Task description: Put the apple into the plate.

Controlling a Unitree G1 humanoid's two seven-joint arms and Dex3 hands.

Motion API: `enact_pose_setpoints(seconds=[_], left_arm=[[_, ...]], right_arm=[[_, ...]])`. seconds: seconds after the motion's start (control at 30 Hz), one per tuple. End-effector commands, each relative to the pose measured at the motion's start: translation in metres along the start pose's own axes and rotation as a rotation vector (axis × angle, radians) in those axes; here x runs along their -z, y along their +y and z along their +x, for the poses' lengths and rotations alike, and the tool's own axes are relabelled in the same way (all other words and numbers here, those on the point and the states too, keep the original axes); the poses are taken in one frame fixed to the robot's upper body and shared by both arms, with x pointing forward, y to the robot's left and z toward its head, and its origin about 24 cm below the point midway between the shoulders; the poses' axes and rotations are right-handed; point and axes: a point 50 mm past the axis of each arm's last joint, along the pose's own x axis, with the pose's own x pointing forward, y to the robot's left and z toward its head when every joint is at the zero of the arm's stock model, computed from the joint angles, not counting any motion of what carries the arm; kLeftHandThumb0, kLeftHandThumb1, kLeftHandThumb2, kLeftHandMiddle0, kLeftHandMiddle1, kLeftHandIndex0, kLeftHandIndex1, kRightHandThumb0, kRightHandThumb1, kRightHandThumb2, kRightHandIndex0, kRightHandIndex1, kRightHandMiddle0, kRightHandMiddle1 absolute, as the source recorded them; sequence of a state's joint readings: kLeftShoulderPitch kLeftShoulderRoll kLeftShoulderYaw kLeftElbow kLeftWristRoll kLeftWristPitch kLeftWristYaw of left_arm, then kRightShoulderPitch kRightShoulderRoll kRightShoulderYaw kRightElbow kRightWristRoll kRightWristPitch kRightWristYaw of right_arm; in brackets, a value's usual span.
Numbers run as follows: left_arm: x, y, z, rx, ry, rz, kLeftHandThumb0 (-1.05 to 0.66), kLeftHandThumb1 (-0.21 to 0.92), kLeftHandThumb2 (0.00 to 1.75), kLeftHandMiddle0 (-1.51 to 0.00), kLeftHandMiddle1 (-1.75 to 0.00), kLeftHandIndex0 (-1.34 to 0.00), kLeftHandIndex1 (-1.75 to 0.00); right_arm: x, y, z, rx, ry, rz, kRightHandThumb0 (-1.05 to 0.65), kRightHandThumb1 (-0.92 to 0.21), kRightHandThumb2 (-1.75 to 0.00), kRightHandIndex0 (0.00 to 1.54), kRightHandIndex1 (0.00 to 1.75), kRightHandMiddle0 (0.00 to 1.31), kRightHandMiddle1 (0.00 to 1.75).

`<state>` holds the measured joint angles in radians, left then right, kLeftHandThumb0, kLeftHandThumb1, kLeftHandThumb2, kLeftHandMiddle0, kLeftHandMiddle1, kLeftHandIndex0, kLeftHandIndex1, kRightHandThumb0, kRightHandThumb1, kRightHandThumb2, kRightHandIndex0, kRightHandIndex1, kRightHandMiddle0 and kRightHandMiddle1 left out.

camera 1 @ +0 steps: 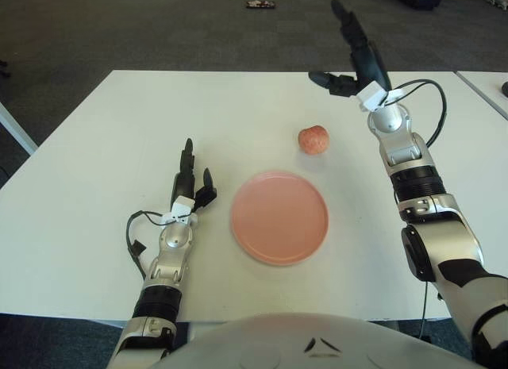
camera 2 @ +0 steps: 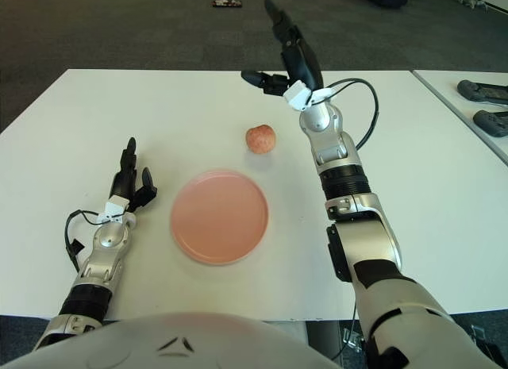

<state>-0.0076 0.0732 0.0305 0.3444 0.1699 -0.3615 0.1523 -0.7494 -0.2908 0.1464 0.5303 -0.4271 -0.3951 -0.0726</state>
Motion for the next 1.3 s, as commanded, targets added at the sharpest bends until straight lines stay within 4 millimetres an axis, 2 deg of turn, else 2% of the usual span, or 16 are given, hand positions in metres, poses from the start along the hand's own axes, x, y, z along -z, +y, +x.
enact_pose_setpoints(seconds=[0.0,0.4,0.53,0.67,1.27], left_arm=[[-0.001,0.0,0.004,-0.001,0.002,0.011,-0.94,0.92,0.99,0.0,0.0,0.0,0.0],[-0.001,0.0,0.004,-0.005,-0.011,0.023,-0.93,0.92,1.01,0.0,0.0,0.0,0.0],[-0.001,0.0,0.004,-0.008,-0.011,0.022,-0.93,0.92,1.01,0.0,0.0,0.0,0.0],[-0.002,0.0,0.003,-0.01,-0.014,0.02,-0.93,0.92,1.01,0.0,0.0,0.0,0.0],[-0.001,0.002,0.002,-0.017,-0.007,0.021,-0.94,0.92,1.01,0.0,0.0,0.0,0.0]], right_arm=[[-0.001,0.0,0.0,-0.049,-0.006,-0.05,-0.91,-0.92,-0.47,0.0,0.0,0.0,0.0],[-0.001,0.015,0.0,-0.21,0.024,-0.187,-0.98,-0.92,-0.6,0.01,0.01,0.0,0.0],[0.025,0.03,-0.005,-0.254,0.105,-0.219,-0.99,-0.92,-0.62,0.02,0.01,0.0,0.0],[0.024,0.037,-0.006,-0.266,0.083,-0.234,-1.01,-0.92,-0.67,0.02,0.01,0.0,0.0],[0.04,0.041,-0.015,-0.403,0.124,-0.318,-1.01,-0.92,-0.73,0.02,0.01,0.0,0.0]])
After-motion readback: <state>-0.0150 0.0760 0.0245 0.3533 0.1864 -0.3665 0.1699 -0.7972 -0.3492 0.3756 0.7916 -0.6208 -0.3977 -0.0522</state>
